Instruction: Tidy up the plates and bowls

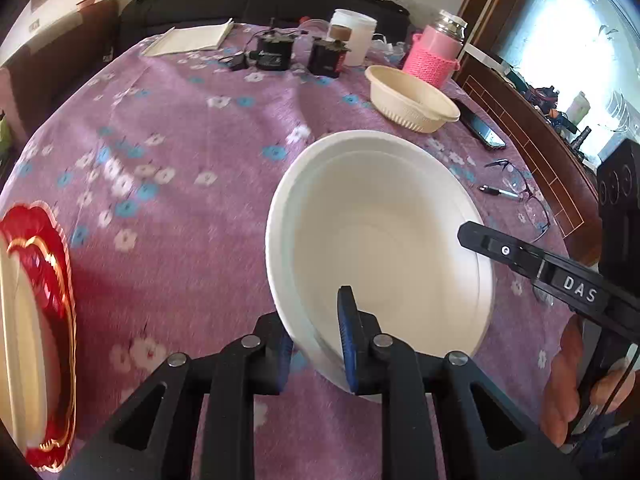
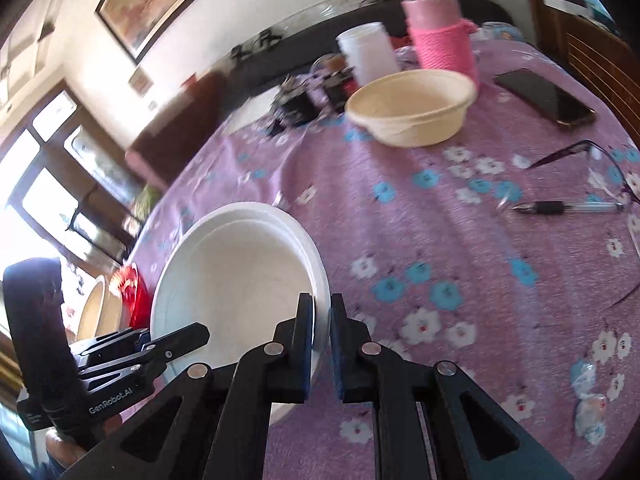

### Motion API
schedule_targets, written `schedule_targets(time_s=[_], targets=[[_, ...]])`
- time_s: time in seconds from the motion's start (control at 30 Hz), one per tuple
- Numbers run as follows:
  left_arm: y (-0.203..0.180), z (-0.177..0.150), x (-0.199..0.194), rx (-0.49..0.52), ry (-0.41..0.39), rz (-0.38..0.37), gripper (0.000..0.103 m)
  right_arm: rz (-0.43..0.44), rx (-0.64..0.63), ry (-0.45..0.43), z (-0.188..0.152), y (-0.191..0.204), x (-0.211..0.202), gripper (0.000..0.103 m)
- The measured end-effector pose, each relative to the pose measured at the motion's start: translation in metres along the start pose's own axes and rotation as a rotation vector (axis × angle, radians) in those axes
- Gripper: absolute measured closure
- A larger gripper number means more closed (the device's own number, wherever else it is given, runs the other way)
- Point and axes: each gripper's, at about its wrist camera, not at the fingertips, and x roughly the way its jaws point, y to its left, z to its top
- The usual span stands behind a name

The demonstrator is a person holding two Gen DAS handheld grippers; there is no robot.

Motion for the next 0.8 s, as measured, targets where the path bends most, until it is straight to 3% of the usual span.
schedule_targets(time_s=[0.07, 0.27, 0.37, 0.43, 0.57, 0.8], targets=[[0.004, -0.008, 0.001, 0.005, 0.007, 0.007, 0.084, -0.010, -0.032, 0.018, -0.005, 0.009, 0.006, 0.093], [0.012, -0.010, -0.003, -0.011, -0.067, 0.037, 0.063, -0.030, -0.065, 0.012, -0.010, 0.016, 0.010, 0.093], [0.008, -0.010, -0.005, 0.016, -0.116, 0.064, 0.065, -0.042, -0.068, 0.011, -0.012, 0.017, 0.013, 0.092], [0.002, -0.011, -0.008, 0.044, -0.135, 0.090, 0.076, -0.033, -0.063, 0.003, -0.011, 0.017, 0.013, 0.093], [-0.008, -0.014, -0.013, 0.095, -0.171, 0.162, 0.077, -0.023, -0.073, -0.012, -0.012, 0.019, 0.007, 0.093], [-0.010, -0.016, -0.022, 0.107, -0.198, 0.188, 0.077, 0.008, -0.074, -0.013, -0.013, 0.022, 0.004, 0.093]])
